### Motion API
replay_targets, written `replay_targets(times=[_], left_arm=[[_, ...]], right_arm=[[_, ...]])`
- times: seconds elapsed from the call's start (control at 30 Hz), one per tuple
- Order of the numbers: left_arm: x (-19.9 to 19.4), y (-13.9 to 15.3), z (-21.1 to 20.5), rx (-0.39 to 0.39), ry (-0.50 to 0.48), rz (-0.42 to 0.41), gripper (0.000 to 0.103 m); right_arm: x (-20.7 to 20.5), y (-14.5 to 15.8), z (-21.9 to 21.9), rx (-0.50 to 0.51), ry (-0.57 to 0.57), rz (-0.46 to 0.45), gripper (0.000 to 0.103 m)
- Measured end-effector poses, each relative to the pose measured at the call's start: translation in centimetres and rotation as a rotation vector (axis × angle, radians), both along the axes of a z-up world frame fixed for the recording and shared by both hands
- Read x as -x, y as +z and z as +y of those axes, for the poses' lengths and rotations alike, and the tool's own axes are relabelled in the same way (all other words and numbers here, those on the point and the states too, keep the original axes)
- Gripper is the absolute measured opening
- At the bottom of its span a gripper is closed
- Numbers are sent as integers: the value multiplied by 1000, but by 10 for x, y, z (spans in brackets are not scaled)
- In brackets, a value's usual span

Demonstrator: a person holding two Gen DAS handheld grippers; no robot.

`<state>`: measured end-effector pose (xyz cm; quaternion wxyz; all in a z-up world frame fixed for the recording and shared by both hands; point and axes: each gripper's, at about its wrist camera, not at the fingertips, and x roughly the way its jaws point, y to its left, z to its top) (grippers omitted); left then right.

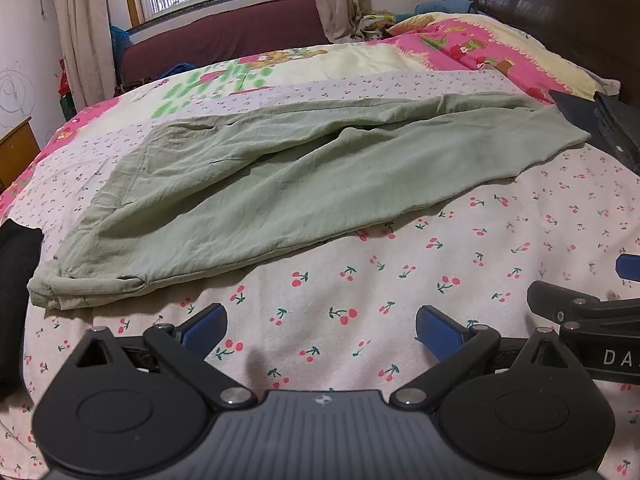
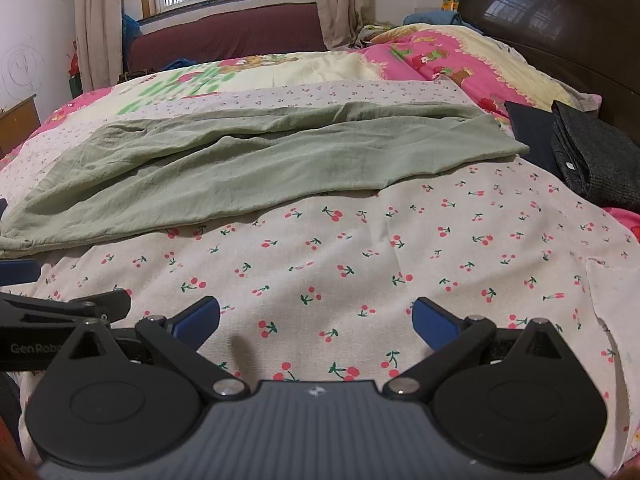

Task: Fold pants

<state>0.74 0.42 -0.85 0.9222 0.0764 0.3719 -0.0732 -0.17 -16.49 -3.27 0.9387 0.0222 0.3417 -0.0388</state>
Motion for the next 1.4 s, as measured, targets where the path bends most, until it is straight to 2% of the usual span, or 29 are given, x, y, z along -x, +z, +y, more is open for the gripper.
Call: replay_targets(times=[0.5, 0.67, 0.9, 1.03, 1.2, 1.3, 1.4], left_arm=[[-2, 0, -2, -5, -11, -9, 103], [-5, 9, 10, 20, 2, -32, 103], [-17, 27, 63, 61, 113, -74, 103], [-22, 26, 106, -17, 214, -106, 103], [-33, 13, 170, -47, 357, -87, 103], [-46, 3, 194, -63, 388, -82, 103], [-60, -3, 205, -36, 366, -88, 103]], right_arm=[[-5, -1, -3, -24, 5, 8, 102], [-12, 5, 5, -19, 60, -12, 102], [-44, 7, 53, 35, 246, -12, 101], [-63, 8, 95, 75, 393, -30, 100], [-85, 2, 152, 146, 613, -59, 100], [-103, -8, 182, 184, 704, -49, 94], [-115, -18, 207, 223, 769, -55, 90]])
